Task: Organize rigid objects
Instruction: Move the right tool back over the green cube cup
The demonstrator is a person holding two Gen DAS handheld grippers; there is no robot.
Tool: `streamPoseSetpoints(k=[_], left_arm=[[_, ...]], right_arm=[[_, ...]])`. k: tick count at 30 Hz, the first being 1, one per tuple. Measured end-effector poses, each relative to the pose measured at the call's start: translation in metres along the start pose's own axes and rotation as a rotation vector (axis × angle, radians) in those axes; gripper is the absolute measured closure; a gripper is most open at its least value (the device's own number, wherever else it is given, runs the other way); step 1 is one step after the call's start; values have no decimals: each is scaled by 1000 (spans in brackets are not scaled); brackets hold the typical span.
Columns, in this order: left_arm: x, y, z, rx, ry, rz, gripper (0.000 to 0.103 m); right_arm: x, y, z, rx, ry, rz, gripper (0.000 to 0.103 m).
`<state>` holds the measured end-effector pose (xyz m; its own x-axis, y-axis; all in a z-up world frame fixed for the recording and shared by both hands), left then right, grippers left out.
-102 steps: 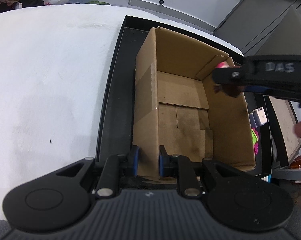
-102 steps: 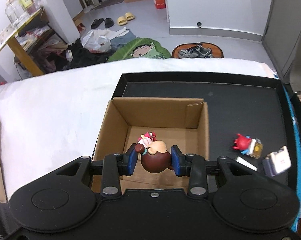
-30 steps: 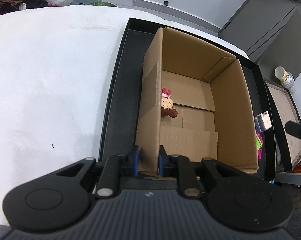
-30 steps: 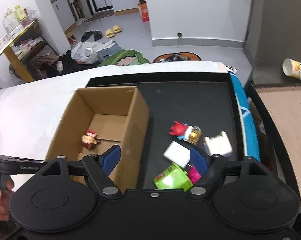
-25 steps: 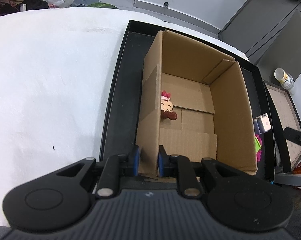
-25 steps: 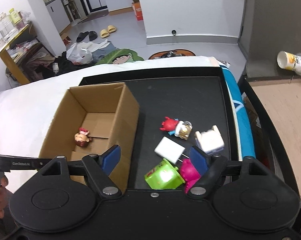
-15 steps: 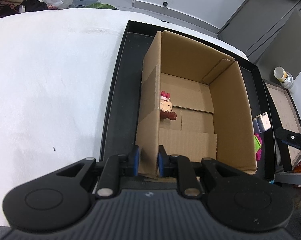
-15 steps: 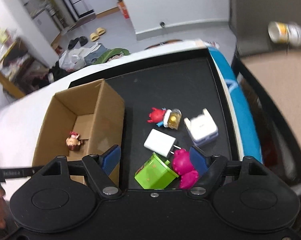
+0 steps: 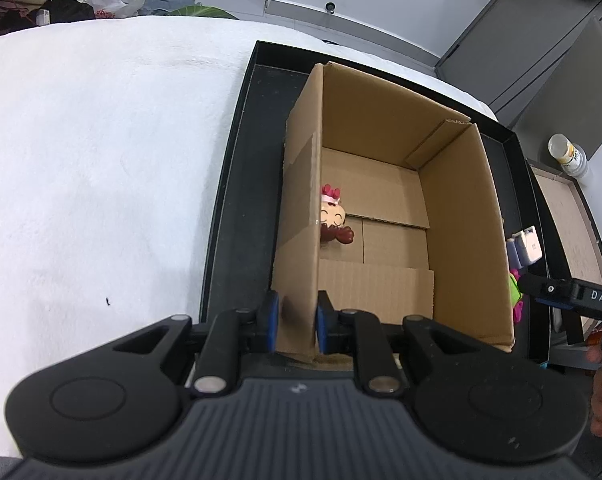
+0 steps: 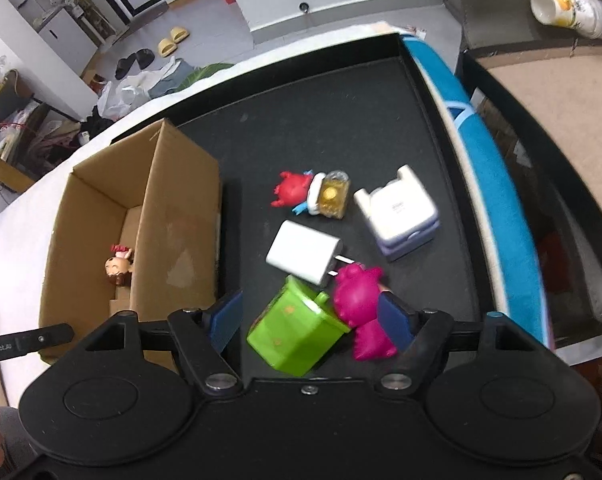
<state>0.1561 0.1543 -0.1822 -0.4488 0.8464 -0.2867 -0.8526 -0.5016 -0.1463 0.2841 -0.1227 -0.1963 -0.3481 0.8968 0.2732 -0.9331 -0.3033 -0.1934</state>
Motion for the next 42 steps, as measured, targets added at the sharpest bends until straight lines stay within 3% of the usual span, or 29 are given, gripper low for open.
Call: streamPoseSetpoints(k=[1, 3, 7, 13, 29, 37, 42], left_arm=[[0, 0, 0, 1, 0, 0, 85], [0, -1, 0, 2, 1, -1, 85], [2, -1, 0, 2, 8, 2, 85], [2, -2, -2, 5, 14, 9, 85], [0, -3, -5, 12, 9, 1, 85], [0, -4, -5, 10, 7, -2, 85], [0, -4, -5, 11, 10, 0, 85]], right_arm=[[0, 0, -2, 8, -13, -6, 35], [1, 0, -5, 21, -19, -5, 50], [4, 0, -10, 45, -18, -2, 56], [6, 3, -18, 88, -13, -14, 53], [-24, 3, -35, 156, -215, -288, 41], [-13, 0, -41, 128, -196, -275, 40], [-3, 0, -47, 132, -111, -236, 42]])
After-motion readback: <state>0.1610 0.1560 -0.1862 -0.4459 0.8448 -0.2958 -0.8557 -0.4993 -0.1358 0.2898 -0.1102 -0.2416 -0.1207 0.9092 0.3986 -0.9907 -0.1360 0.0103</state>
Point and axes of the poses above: each gripper's, at about its wrist camera, not at the fingertips, and z roughly against the way its jaws point, x to its left, y to its underside, the point moved 1 cm from there along -z, roughly the way its jaws point, and after that the axes turned 11 degrees about x, right-handed, at the moved point
